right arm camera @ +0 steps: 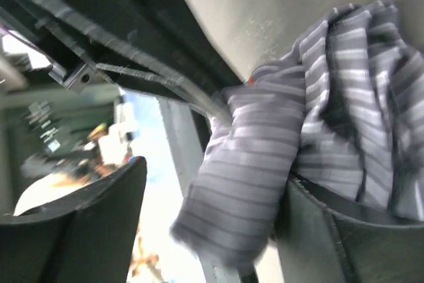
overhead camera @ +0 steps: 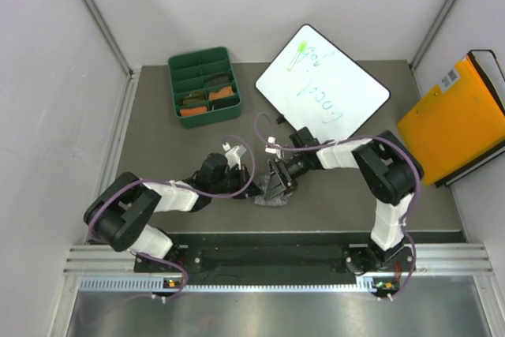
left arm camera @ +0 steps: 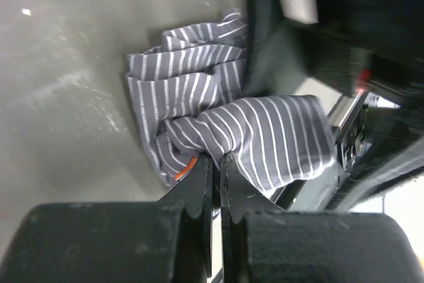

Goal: Roll the underwear
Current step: Roll the underwear to the center of the board.

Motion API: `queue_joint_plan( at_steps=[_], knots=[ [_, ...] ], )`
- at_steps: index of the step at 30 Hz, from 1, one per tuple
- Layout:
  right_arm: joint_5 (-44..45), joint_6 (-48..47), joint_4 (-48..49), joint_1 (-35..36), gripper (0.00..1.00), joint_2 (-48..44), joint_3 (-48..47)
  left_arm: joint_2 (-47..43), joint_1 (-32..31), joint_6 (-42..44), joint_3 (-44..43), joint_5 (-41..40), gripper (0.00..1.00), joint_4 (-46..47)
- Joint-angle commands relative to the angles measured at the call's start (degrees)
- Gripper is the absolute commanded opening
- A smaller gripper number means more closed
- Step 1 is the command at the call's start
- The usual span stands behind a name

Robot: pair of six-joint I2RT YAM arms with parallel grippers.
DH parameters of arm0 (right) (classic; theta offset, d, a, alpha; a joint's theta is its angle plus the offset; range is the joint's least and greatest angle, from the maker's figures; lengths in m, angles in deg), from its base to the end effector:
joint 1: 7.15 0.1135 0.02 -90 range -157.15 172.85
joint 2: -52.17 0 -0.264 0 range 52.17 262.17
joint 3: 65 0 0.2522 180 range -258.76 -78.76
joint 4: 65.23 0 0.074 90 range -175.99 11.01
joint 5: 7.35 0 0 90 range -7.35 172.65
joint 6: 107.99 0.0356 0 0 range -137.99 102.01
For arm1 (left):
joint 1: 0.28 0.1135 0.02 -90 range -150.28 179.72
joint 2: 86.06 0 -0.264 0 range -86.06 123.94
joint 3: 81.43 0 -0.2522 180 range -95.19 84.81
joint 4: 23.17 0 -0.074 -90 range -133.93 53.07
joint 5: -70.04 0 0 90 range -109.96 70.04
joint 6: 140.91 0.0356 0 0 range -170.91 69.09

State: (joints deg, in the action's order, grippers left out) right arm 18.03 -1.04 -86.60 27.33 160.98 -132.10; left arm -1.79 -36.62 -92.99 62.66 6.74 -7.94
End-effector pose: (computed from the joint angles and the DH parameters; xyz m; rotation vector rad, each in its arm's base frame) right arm 0.2570 0.2155 0.1160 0.7567 -2.4187 -1.6879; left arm 0.1918 -0.1609 0.1299 0.1842 2.3653 -1.2382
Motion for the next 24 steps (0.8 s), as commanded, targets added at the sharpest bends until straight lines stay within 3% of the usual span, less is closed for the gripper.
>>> queue_joint_plan(
  at_steps=[1, 9, 11, 16, 24],
  knots=[
    [6.69, -2.71, -2.93, -1.87, 0.72, -9.57, 1.22, 3.27, 1.62, -0.63, -2.01, -4.29, 0.0, -10.27],
    [19.79, 2.02, 3.65, -6.61, 0.77, -23.72, 10.52, 8.01, 2.5, -0.28, -5.0, -1.56, 0.0, -11.41],
    [21.55, 3.0, 6.2, -7.93, 0.83, -25.93, 12.38, 9.94, 2.59, -0.1, -6.23, -0.16, 0.0, -11.77],
    [21.2, 5.19, 11.82, -8.99, 0.86, -24.27, 17.21, 11.79, 2.85, 0.42, -8.25, 0.46, 0.0, -13.69],
    [18.13, 12.39, 31.41, -8.99, 0.92, -18.56, 24.77, 12.76, 3.38, 1.74, -10.02, 0.2, 0.0, -17.13]
  ],
)
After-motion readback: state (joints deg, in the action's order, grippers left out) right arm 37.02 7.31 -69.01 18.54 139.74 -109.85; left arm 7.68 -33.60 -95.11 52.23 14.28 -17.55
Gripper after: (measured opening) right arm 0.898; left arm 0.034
